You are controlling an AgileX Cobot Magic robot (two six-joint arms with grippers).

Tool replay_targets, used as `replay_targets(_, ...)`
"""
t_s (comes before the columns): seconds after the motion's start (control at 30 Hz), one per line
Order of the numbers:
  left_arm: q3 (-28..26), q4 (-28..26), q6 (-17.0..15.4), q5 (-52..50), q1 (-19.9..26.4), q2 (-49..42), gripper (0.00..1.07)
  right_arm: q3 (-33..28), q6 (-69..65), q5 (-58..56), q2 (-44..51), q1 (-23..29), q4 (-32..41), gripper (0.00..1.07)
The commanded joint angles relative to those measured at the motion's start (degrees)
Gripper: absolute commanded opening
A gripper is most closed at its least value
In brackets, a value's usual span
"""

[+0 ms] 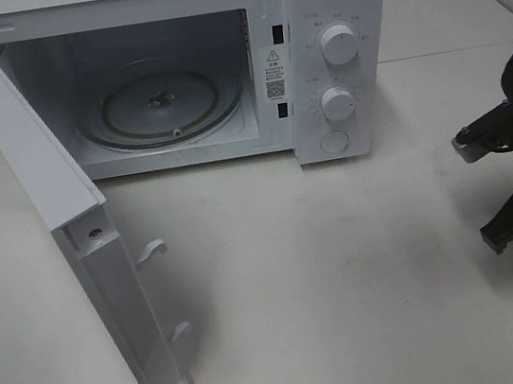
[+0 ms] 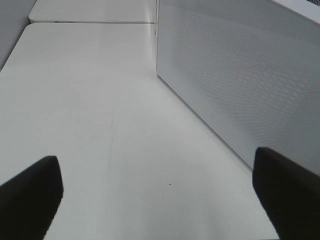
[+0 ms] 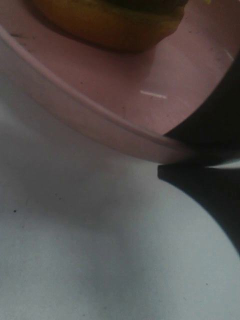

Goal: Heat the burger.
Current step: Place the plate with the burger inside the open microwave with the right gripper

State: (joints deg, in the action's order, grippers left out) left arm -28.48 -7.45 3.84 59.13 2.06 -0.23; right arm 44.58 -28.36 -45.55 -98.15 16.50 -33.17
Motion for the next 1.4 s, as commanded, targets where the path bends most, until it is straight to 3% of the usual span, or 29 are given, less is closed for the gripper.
replay_targets(0.03,0.1,-0.3,-0.2,-0.3,-0.1,-1.4,0.98,0.0,-1.1,-4.5,1.8,2.2,-4.0,0.00)
replay_targets(0.5,0.1,-0.3,-0.2,-0.3,-0.1,-1.4,0.98,-3.7,-2.5,-7.7,8.0,9.7,-5.3,0.00)
replay_targets(0.57,0.1,-0.3,-0.2,-0.3,-0.1,-1.4,0.98,-4.4,-2.3,-8.8,10.5,13.3,-5.6,0.00)
replay_targets(0.67,0.1,-0.3,-0.2,-0.3,-0.1,-1.4,0.98,-4.5,-2.4,-8.9,10.9,14.1,-5.6,0.00)
replay_targets(0.73,0.1,-0.3,-0.2,-0.3,-0.1,-1.4,0.98,-4.5,-2.3,-11.0,12.5,18.1,-5.7,0.00)
replay_targets(1.4,0.1,-0.3,-0.2,-0.3,-0.1,-1.4,0.98,-4.5,-2.0,-16.1,13.1,37.9,-5.7,0.00)
